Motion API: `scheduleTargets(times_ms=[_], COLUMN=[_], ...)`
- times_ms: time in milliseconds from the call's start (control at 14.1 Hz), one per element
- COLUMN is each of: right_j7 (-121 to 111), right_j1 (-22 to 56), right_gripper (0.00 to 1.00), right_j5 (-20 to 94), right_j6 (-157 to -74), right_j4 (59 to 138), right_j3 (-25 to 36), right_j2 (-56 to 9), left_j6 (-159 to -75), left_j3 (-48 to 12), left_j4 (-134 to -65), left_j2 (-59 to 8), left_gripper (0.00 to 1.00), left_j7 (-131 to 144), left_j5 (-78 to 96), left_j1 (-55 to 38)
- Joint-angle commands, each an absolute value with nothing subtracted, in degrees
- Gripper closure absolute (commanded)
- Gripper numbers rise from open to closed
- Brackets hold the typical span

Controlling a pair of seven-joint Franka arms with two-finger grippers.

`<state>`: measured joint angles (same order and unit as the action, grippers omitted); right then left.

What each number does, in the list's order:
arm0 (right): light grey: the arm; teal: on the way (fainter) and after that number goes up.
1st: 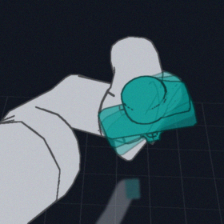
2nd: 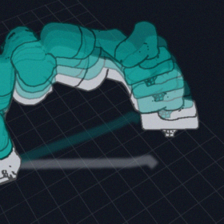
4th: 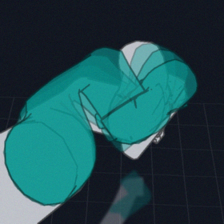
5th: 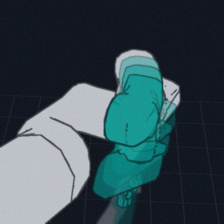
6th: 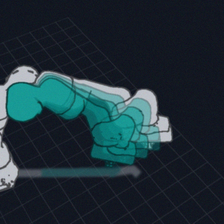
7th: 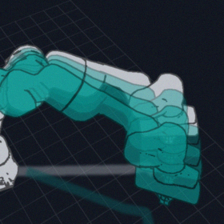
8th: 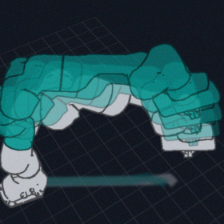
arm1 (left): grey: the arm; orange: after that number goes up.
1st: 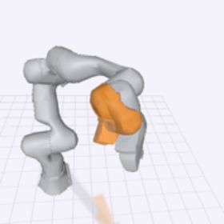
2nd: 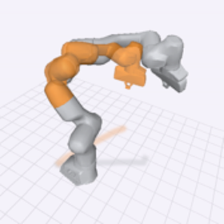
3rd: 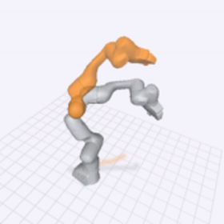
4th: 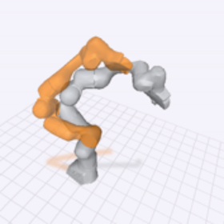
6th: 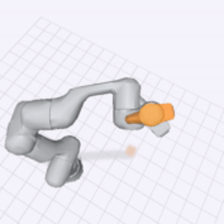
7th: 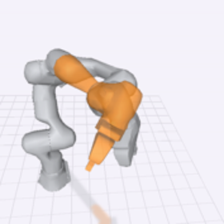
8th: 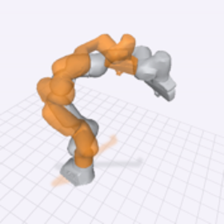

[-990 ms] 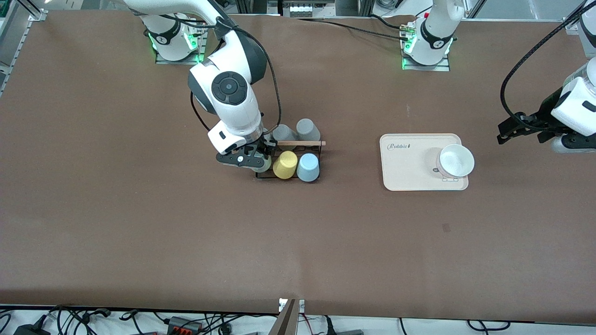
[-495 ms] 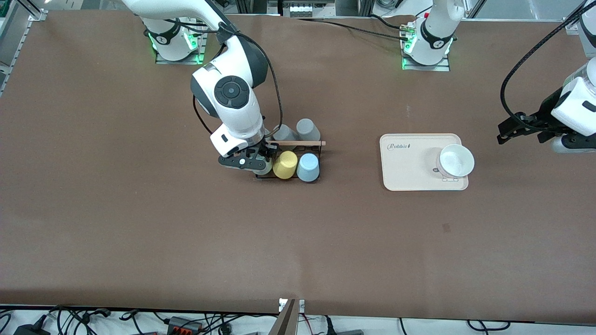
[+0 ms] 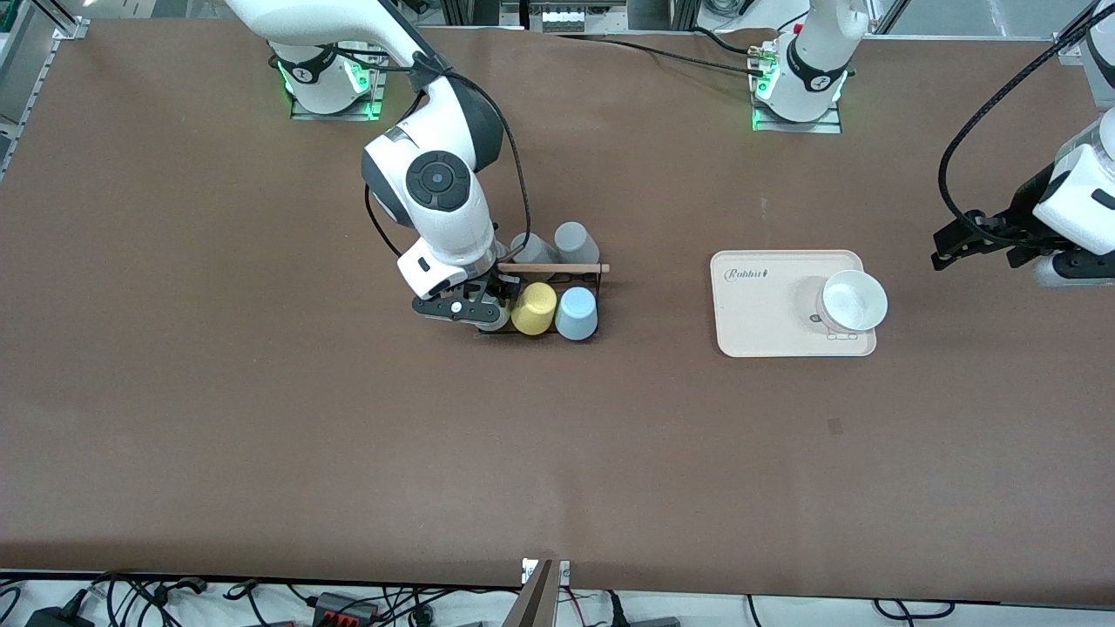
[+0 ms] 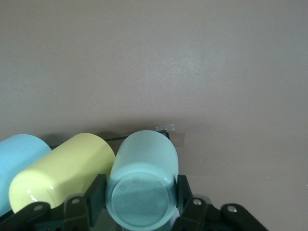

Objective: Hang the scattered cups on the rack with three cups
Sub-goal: 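Lower the green cup onto the rack peg beside the yellow cup, then open the right gripper and lift it away from the rack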

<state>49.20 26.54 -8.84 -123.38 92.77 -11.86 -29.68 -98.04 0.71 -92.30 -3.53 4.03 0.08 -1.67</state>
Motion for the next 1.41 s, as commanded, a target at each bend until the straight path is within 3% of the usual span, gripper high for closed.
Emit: scheduleTargets(times_ms=[0,424,778,1061,1344], right_j7=[50.6,49.4,46.8,36.3,17.3], right_j1=[27.2,26.9,21.1,12.4,-2.2], right_gripper=[0.00,0.00,0.00,0.00,0.00], right_j5=[-9.8,-9.7,-9.0,-3.7,0.9], right_j6=[-123.7,-123.7,-117.8,-110.6,-100.9], right_j4=[92.5,92.3,92.5,92.5,92.3], right_j3=[-11.4,-11.3,-11.2,-11.2,-11.2], right_j2=[-29.7,-29.0,-20.3,-12.2,-5.5], left_j6=[-98.3,-98.3,-98.2,-97.9,-97.9], left_j3=[1.0,1.1,1.0,1.0,0.7], left_j4=[-92.5,-92.5,-92.5,-93.0,-93.6], left_j2=[-3.0,-3.1,-3.0,-2.6,-2.2], left_gripper=[0.00,0.00,0.00,0.00,0.00], left_j7=[3.0,3.0,3.0,2.8,2.8], left_j5=[0.4,0.4,0.4,0.4,0.4], left_j1=[-1.7,-1.7,-1.7,-1.6,-1.6])
